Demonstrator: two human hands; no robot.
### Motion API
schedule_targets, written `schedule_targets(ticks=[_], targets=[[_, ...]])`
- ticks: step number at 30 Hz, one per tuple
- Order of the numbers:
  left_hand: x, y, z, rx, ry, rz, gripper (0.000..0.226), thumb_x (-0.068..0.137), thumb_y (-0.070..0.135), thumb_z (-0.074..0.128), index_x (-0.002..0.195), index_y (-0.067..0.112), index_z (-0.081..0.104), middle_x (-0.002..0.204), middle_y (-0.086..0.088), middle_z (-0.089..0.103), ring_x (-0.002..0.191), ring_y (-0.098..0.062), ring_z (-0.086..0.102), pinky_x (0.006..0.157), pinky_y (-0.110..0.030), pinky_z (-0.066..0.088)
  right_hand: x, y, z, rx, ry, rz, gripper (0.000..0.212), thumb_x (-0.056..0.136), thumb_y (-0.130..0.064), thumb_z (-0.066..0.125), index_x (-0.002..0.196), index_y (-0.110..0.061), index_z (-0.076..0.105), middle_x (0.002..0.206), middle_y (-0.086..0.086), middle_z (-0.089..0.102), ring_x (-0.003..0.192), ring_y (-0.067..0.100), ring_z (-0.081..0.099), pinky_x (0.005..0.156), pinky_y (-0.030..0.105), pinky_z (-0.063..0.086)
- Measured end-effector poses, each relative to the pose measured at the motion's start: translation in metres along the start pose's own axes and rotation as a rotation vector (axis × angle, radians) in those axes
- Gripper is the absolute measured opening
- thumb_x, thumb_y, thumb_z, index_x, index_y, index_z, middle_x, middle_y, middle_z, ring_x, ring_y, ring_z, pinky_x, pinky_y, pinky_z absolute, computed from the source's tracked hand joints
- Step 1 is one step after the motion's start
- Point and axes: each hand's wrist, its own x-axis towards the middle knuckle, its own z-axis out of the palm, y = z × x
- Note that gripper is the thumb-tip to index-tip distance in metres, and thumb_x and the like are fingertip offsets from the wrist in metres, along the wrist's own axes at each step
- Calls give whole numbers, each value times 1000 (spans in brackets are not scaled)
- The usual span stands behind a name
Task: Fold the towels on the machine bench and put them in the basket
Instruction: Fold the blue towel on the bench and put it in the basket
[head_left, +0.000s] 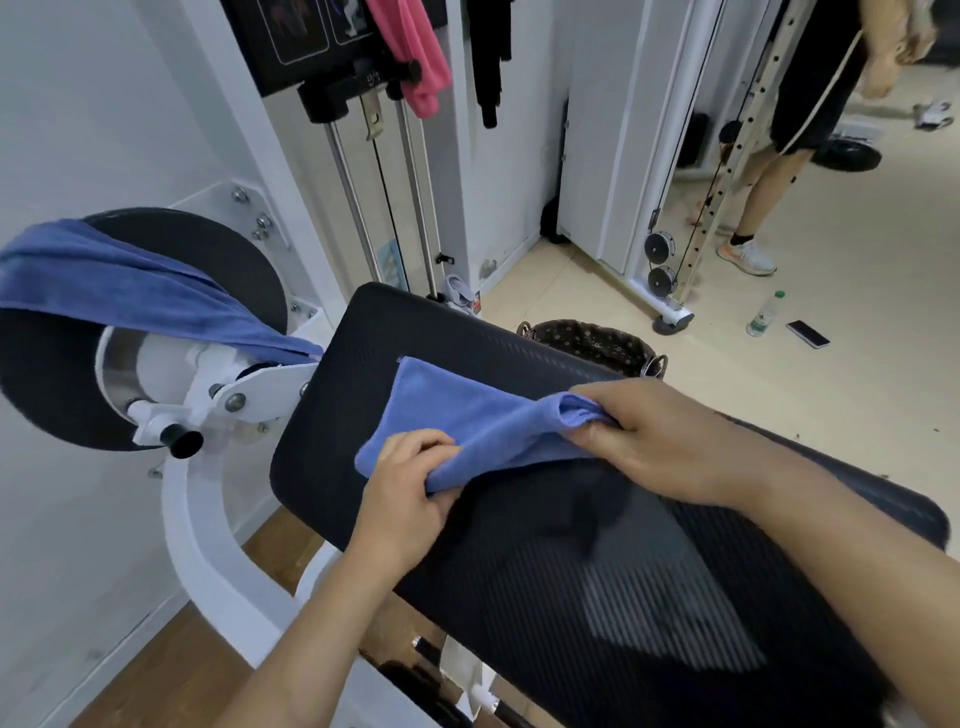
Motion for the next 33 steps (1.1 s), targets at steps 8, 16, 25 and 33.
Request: schedule_targets(ticks=[8,16,25,33], targets=[[-47,43,-52,-751,-322,-353,17,80,18,76,96,17,70,92,-6,75,85,-20,71,73,-31,55,26,-10,-60,-26,74,107,25,87,-38,64,81,-14,67,76,5,66,70,19,58,65,31,44],[-59,4,15,-411,-115,-623,39,80,14,76,107,36,58,68,8,62,64,-4,58,72,-39,53,69,49,2,-508,178,224,22,90,-40,53,82,-20,50,88,2,61,86,28,59,62,32,35],[-76,-1,29,-147,-51,-455,34,97,27,51,121,48,39,123,21,51,109,-5,52,77,1,36,84,63,14,-603,364,106,34,93,-46,53,108,-17,58,93,5,67,86,31,62,65,33,32],[-71,12,54,296,7,-46,53,91,29,50,143,17,44,154,-8,35,139,-28,33,112,-44,33,64,30,83,-779,452,-129,43,85,-16,53,127,-8,57,137,19,51,127,37,48,93,47,45]])
